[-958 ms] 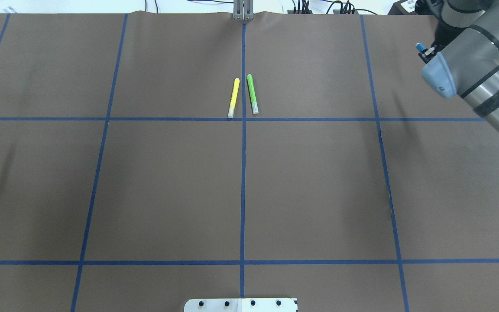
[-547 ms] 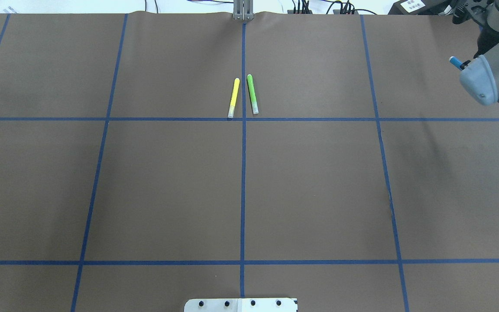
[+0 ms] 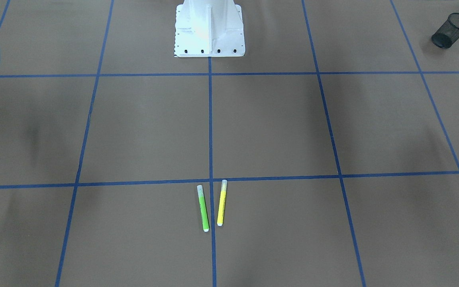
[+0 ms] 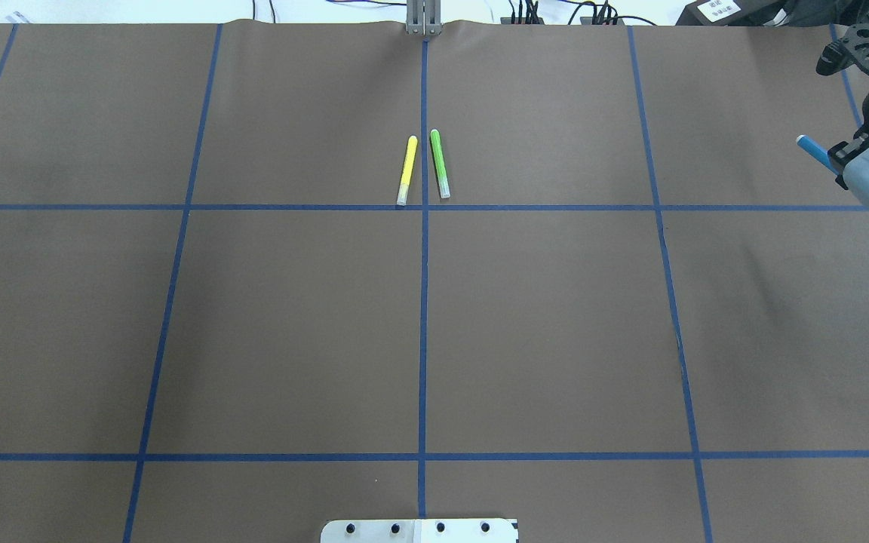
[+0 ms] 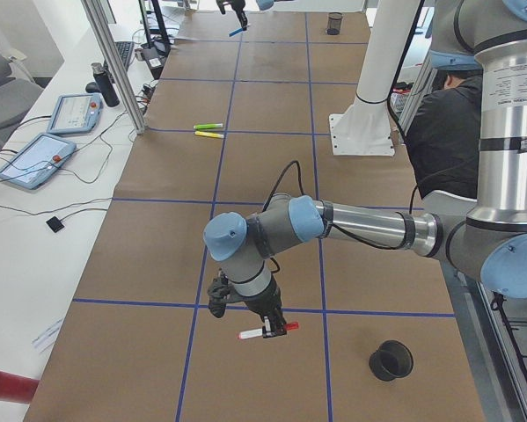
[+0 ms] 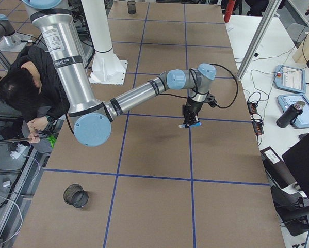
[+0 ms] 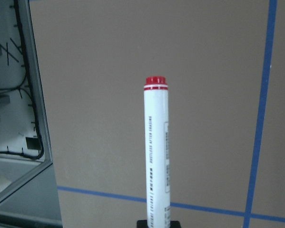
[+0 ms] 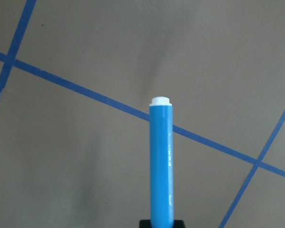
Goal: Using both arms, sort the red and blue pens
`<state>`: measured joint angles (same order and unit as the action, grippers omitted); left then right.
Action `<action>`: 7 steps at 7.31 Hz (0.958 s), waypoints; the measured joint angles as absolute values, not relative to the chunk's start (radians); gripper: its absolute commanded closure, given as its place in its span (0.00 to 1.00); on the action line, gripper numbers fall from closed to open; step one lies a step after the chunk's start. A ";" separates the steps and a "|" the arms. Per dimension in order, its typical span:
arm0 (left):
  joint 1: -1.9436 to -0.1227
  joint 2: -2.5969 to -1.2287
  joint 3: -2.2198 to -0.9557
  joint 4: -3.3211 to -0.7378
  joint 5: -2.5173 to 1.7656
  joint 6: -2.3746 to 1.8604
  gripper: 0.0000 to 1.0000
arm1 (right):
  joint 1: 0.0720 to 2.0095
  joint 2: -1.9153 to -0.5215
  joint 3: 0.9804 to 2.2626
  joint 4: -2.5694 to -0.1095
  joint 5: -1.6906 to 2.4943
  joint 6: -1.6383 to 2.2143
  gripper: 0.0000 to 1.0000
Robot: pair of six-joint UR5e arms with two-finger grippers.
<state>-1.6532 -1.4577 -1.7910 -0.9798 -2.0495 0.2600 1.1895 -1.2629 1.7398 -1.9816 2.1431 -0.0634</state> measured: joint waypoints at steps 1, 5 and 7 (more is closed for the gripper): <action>-1.654 -1.397 -1.817 -0.936 -2.061 0.260 1.00 | 1.189 -1.271 1.745 -1.986 2.154 -0.064 1.00; -1.657 -1.157 -1.964 -0.762 -2.143 0.268 1.00 | 1.188 -1.295 1.756 -1.980 2.161 -0.064 1.00; -1.658 -1.123 -1.990 -0.663 -2.153 0.273 1.00 | 1.188 -1.310 1.773 -1.978 2.171 -0.060 1.00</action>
<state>-1.6578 -1.1231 -1.9896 -0.6630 -2.1529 0.2735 1.1876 -1.3098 1.7726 -1.9783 2.1707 -0.0597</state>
